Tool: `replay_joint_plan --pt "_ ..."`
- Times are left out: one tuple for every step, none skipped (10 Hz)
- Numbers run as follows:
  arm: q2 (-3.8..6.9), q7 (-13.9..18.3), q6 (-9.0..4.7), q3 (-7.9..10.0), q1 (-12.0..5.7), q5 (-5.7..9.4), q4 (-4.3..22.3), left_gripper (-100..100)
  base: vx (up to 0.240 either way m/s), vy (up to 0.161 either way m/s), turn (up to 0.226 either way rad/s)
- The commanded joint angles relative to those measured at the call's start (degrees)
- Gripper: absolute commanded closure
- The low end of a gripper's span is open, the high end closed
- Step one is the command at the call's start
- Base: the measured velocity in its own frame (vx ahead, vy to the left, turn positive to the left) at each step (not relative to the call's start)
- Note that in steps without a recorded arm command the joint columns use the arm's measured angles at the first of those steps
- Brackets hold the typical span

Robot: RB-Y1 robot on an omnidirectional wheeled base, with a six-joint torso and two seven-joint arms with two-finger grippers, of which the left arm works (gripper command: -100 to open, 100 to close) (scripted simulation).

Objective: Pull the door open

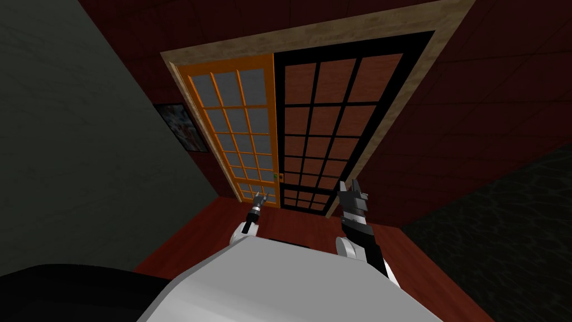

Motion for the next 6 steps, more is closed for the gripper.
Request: replay_joint_plan --pt "-0.26 -1.6 -0.37 0.18 -0.60 -0.17 1.6 -100 0.107 0.006 -0.046" --pt "-0.37 -2.5 -0.68 0.31 -1.02 -0.26 2.8 -100 0.098 0.010 -0.038" --pt "-0.49 -3.3 -0.95 0.42 -1.40 -0.33 3.8 -100 0.088 0.022 -0.032" --pt "-0.72 -4.7 -1.45 0.62 -2.11 -0.47 5.6 -100 0.120 0.021 -0.044" --pt "-0.84 -5.4 -1.69 0.72 -2.47 -0.54 6.5 -100 0.126 0.014 -0.051" --pt "-0.96 -6.2 -1.94 0.82 -2.82 -0.61 7.4 -100 0.113 0.016 -0.038"
